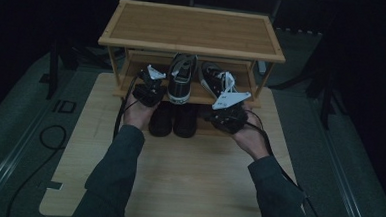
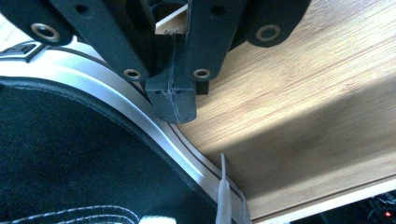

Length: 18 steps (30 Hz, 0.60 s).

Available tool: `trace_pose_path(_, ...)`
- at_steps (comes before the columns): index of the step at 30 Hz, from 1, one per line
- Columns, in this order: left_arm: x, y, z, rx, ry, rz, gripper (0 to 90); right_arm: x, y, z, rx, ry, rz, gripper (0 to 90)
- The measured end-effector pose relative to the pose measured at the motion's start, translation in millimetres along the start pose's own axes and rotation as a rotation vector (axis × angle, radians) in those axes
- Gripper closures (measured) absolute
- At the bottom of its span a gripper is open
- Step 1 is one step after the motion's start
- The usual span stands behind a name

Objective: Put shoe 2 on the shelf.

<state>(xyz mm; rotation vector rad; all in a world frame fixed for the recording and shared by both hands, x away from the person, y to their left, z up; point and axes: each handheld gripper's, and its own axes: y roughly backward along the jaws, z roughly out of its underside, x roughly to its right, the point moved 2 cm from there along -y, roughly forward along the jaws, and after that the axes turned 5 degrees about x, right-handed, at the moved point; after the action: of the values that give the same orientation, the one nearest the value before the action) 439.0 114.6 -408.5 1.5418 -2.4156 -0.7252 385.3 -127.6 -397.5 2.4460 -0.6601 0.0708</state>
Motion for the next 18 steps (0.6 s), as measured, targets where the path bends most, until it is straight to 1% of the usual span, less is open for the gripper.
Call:
trace_pose_path(1,0.0,0.0,0.0,0.000,0.000,0.000,90.0,0.0,0.0,0.0,0.000,0.000,0.000,89.1)
trace_pose_path(2,-0.1,0.1,-0.1,-0.001,-0.005,-0.001,90.0,3.5,6.4,2.6,0.014,-0.010,-0.003,89.1)
trace_pose_path(3,-0.1,0.1,-0.1,-0.001,-0.005,-0.001,90.0,3.5,6.4,2.6,0.014,-0.010,-0.003,89.1)
trace_pose_path(4,-0.2,0.0,0.0,0.000,0.002,0.001,90.0,6.0,11.9,4.6,0.014,-0.008,-0.006,89.2)
trace_pose_path(5,-0.2,0.0,0.0,0.000,0.002,0.001,90.0,6.0,11.9,4.6,0.014,-0.008,-0.006,89.2)
trace_pose_path(6,-0.7,0.0,0.2,0.002,0.008,0.004,90.0,8.1,17.2,7.0,0.007,-0.001,-0.007,89.3)
trace_pose_path(7,-0.7,0.0,0.2,0.002,0.008,0.004,90.0,8.1,17.2,7.0,0.007,-0.001,-0.007,89.3)
trace_pose_path(8,-0.9,-0.1,0.2,0.003,0.009,0.006,90.0,11.0,23.5,11.2,0.002,0.002,-0.006,89.4)
trace_pose_path(9,-0.9,-0.1,0.2,0.003,0.009,0.006,90.0,11.0,23.5,11.2,0.002,0.002,-0.006,89.4)
trace_pose_path(11,-0.9,0.1,0.1,0.000,0.006,0.006,90.0,15.7,31.3,17.1,0.010,-0.014,-0.006,89.6)
trace_pose_path(14,-0.7,0.1,0.1,0.000,0.004,0.004,90.0,19.2,37.5,22.6,0.008,-0.021,-0.005,89.6)
trace_pose_path(17,-0.8,0.1,0.1,0.000,0.006,0.005,90.0,20.6,41.2,25.8,0.005,-0.020,-0.009,89.8)
trace_pose_path(18,-0.9,-0.1,0.1,0.002,0.009,0.005,90.0,21.6,45.0,28.3,0.005,-0.019,-0.013,89.8)
